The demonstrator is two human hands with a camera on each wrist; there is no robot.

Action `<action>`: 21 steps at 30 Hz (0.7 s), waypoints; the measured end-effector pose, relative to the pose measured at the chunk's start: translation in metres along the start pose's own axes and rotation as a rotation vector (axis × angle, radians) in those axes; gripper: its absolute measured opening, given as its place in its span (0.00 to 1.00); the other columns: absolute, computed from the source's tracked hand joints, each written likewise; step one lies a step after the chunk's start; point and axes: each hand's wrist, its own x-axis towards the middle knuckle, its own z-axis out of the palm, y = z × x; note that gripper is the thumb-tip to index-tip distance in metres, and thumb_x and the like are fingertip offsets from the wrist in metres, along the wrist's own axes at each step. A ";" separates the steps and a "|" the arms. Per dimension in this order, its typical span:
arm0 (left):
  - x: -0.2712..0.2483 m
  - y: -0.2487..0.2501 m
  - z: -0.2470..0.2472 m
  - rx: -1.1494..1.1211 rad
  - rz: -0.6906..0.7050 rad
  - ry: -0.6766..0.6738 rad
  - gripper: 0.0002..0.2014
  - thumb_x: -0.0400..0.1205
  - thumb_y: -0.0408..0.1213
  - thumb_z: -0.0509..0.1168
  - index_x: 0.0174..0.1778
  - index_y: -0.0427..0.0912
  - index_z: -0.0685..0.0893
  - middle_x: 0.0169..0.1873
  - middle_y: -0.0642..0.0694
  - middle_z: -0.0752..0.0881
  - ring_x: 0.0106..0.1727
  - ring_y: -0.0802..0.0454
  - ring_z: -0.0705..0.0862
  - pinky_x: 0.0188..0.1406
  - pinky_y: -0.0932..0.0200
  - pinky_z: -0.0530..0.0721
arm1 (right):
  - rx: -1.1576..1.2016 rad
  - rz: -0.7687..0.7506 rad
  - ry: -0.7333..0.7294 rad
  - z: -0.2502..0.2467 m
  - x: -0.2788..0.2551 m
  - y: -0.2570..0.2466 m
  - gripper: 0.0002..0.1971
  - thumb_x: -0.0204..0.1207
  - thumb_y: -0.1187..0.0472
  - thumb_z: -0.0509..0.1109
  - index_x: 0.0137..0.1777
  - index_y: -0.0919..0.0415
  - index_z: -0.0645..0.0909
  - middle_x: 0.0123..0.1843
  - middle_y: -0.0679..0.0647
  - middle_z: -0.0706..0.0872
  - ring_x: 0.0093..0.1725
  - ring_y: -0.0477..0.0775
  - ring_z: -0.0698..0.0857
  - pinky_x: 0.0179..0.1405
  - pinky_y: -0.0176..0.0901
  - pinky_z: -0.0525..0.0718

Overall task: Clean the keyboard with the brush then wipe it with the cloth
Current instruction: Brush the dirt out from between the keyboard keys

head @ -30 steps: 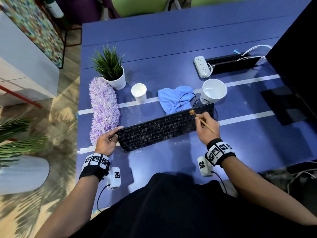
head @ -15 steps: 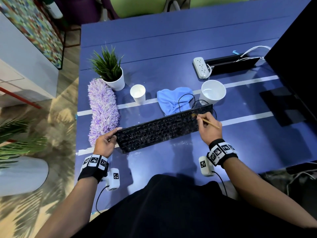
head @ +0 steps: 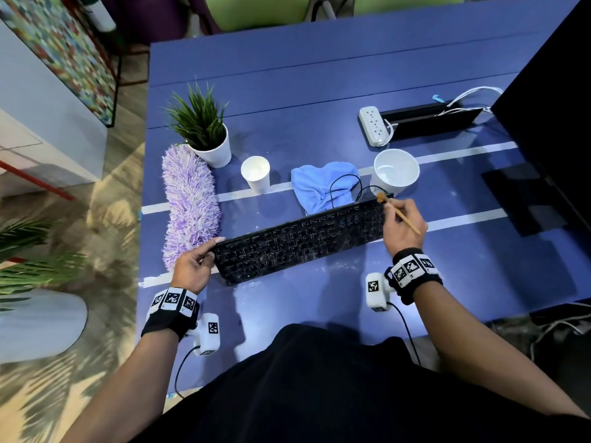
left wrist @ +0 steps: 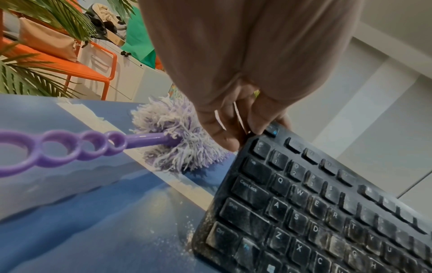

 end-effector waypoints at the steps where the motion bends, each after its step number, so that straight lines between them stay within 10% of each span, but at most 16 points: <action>1: 0.000 0.000 -0.001 -0.007 -0.007 0.006 0.34 0.84 0.20 0.59 0.54 0.75 0.86 0.51 0.73 0.88 0.67 0.54 0.82 0.79 0.45 0.71 | -0.009 -0.052 -0.086 0.002 -0.001 -0.002 0.03 0.77 0.59 0.70 0.43 0.57 0.82 0.35 0.48 0.87 0.32 0.43 0.80 0.35 0.30 0.78; 3: 0.000 0.002 0.000 -0.017 -0.015 0.009 0.34 0.84 0.20 0.59 0.53 0.74 0.87 0.50 0.72 0.88 0.65 0.54 0.83 0.78 0.46 0.72 | -0.072 -0.175 -0.237 0.004 -0.005 -0.006 0.02 0.77 0.60 0.71 0.44 0.57 0.83 0.34 0.46 0.86 0.33 0.42 0.81 0.32 0.21 0.72; 7: 0.003 0.003 0.001 -0.041 -0.019 0.008 0.34 0.85 0.20 0.58 0.53 0.73 0.88 0.49 0.69 0.89 0.62 0.52 0.84 0.76 0.45 0.74 | -0.011 -0.021 0.039 0.000 0.006 0.001 0.03 0.76 0.60 0.69 0.44 0.59 0.83 0.36 0.50 0.87 0.37 0.53 0.85 0.38 0.30 0.73; 12: 0.003 -0.001 0.001 -0.012 0.002 0.021 0.32 0.84 0.20 0.60 0.54 0.72 0.87 0.52 0.67 0.89 0.65 0.51 0.84 0.76 0.49 0.75 | -0.093 -0.173 -0.098 -0.005 -0.008 0.007 0.03 0.75 0.60 0.71 0.41 0.57 0.82 0.31 0.51 0.86 0.30 0.51 0.81 0.33 0.35 0.73; 17: 0.001 0.004 0.001 0.007 -0.007 0.018 0.37 0.84 0.20 0.59 0.50 0.80 0.85 0.47 0.79 0.86 0.65 0.57 0.82 0.72 0.62 0.74 | -0.064 0.092 0.099 -0.012 0.002 0.026 0.05 0.77 0.61 0.68 0.44 0.61 0.82 0.38 0.60 0.89 0.39 0.61 0.85 0.37 0.31 0.70; 21: -0.001 0.006 0.001 0.032 0.019 0.009 0.36 0.84 0.19 0.59 0.52 0.77 0.85 0.52 0.75 0.85 0.66 0.57 0.81 0.76 0.54 0.72 | -0.134 -0.023 -0.153 -0.009 -0.004 0.028 0.02 0.76 0.58 0.70 0.44 0.55 0.83 0.39 0.50 0.89 0.39 0.51 0.84 0.40 0.34 0.75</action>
